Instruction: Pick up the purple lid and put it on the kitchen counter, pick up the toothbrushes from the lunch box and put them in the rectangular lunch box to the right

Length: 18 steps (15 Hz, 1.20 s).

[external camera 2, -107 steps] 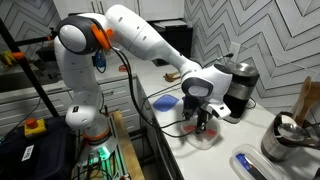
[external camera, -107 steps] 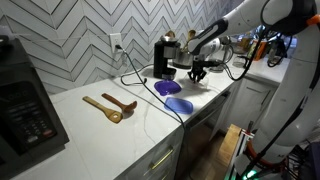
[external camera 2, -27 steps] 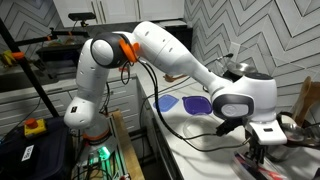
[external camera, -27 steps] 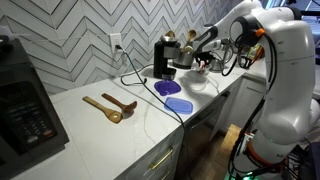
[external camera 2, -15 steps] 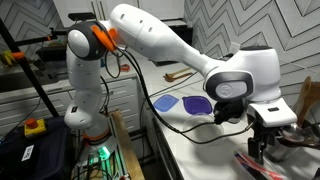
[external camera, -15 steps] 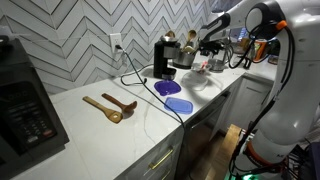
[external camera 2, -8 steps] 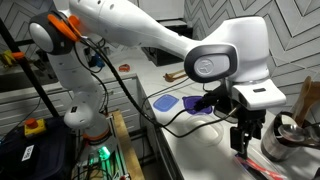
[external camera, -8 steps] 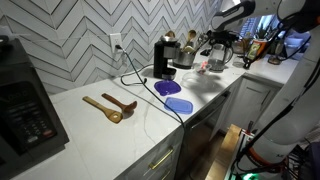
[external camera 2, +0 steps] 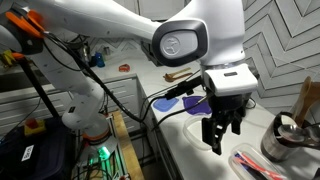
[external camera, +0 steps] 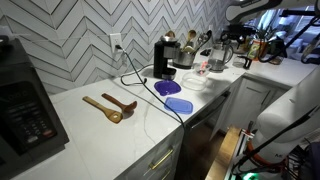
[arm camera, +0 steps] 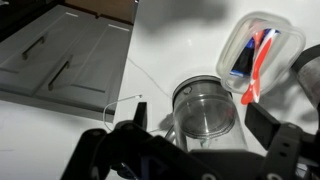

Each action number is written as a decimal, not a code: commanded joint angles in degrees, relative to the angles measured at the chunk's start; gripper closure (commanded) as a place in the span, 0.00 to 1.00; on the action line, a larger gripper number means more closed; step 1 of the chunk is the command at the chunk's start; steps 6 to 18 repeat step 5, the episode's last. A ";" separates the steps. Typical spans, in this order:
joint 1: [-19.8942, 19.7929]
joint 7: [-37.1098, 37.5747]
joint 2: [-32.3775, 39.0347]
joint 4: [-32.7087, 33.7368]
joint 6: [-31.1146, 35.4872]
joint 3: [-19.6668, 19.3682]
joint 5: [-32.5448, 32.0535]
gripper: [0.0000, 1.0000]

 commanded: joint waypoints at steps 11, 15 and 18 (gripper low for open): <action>-2.43 -0.28 -2.33 -1.95 -0.58 2.18 0.33 0.00; -2.43 -0.28 -2.33 -1.95 -0.58 2.18 0.33 0.00; -2.43 -0.28 -2.33 -1.95 -0.58 2.18 0.33 0.00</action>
